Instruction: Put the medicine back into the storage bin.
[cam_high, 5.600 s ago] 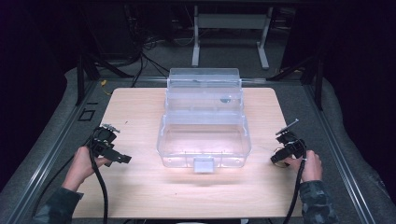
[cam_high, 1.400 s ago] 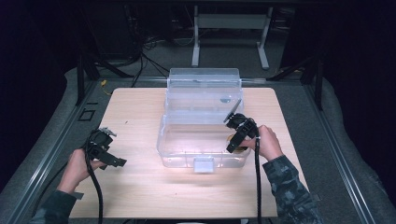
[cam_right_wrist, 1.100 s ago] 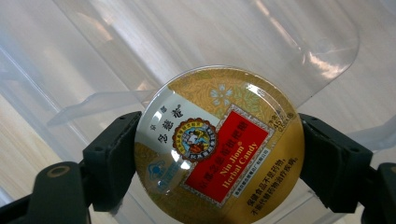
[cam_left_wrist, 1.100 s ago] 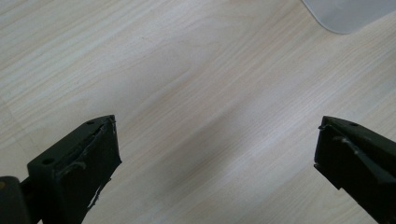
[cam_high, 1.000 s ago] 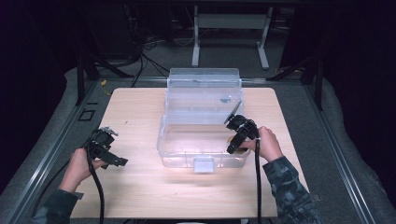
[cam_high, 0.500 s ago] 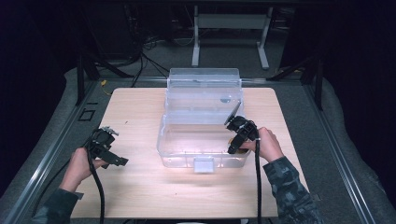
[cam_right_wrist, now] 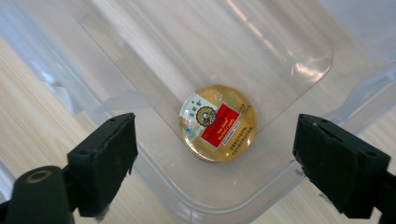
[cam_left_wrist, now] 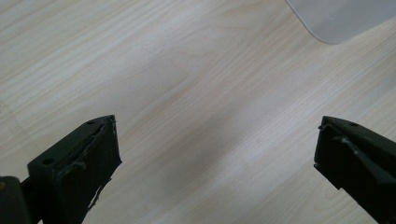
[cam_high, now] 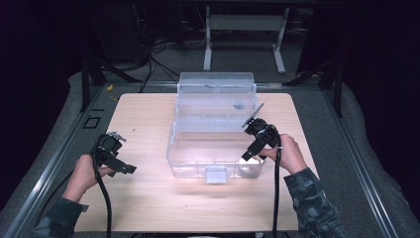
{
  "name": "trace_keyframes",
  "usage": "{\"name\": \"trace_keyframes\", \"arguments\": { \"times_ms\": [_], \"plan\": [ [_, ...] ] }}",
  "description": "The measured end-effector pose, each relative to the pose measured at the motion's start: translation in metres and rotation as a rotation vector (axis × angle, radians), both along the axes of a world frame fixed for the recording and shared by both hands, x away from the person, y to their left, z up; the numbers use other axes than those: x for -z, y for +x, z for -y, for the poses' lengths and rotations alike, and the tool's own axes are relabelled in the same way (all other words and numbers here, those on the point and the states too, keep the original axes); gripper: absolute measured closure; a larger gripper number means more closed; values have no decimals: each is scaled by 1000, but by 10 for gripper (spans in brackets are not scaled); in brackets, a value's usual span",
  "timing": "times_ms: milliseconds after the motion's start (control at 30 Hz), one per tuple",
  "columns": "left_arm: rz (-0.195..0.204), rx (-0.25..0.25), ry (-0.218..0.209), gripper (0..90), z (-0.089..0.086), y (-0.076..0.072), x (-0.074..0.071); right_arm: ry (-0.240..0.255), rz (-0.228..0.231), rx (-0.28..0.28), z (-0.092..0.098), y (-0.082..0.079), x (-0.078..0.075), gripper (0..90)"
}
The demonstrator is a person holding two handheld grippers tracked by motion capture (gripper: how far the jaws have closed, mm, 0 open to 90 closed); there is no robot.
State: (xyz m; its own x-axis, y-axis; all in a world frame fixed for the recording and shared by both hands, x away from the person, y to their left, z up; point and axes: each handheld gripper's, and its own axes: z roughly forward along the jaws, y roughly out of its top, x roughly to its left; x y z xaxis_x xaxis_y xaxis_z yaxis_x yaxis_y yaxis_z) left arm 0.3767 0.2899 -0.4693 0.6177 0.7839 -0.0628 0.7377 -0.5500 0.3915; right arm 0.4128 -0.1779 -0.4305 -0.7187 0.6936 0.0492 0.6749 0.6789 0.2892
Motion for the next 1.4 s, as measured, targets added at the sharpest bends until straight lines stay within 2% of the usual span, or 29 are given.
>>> {"name": "trace_keyframes", "arguments": {
  "times_ms": [133,300,400,567,967,1067,1133,1300,1400],
  "plan": [
    [-5,10,10,2,3,8,-5,30,28,12,2,-6,-7,85],
    [19,21,6,2,10,16,-16,76,63,-8,5,-16,-14,76],
    [31,31,9,2,16,21,-23,63,79,-17,5,-22,-14,78],
    [56,48,9,2,26,33,-32,80,105,-23,6,-30,-12,86],
    [104,108,-22,2,64,60,-62,124,131,-8,9,-46,-3,98],
    [119,119,8,3,73,64,-67,126,135,-7,9,-49,-2,118],
    [110,129,7,3,79,69,-70,132,136,-1,9,-50,-1,118],
    [128,151,3,3,92,81,-80,136,135,0,11,-53,3,115],
    [122,159,-7,3,101,88,-84,132,129,-3,11,-55,5,111]
  ]
}}
